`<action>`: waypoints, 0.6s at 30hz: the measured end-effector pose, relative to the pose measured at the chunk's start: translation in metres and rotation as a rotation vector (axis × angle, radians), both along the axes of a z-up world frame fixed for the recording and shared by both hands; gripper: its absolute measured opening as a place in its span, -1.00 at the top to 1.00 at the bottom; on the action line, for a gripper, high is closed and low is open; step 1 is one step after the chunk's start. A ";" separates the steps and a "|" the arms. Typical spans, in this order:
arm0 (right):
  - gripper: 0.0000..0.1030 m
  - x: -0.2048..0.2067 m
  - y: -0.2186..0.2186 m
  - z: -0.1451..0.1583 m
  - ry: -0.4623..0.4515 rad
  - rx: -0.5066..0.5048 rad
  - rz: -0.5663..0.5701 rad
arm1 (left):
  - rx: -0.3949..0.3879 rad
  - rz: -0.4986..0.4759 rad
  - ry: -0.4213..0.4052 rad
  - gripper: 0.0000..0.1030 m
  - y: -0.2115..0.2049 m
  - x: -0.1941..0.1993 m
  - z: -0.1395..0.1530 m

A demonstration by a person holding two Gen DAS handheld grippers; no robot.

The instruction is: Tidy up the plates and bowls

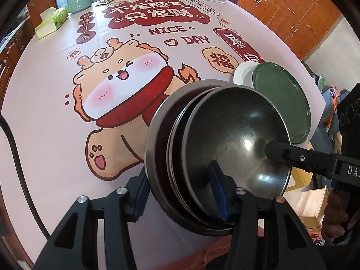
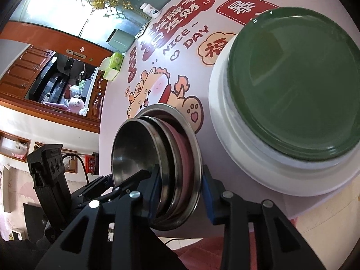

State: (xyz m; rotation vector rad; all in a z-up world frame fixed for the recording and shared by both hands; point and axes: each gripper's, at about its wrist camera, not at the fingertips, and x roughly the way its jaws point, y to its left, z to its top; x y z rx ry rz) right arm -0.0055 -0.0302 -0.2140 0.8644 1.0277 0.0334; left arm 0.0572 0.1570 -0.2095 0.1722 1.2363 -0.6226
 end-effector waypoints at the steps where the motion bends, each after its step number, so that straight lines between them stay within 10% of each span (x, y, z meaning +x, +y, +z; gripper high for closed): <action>1: 0.36 -0.001 0.000 0.001 -0.004 -0.001 0.003 | 0.000 0.005 -0.001 0.06 0.000 -0.001 0.001; 18: 0.36 -0.013 -0.045 0.033 -0.080 -0.028 0.068 | -0.013 0.067 -0.052 0.06 -0.041 -0.017 0.035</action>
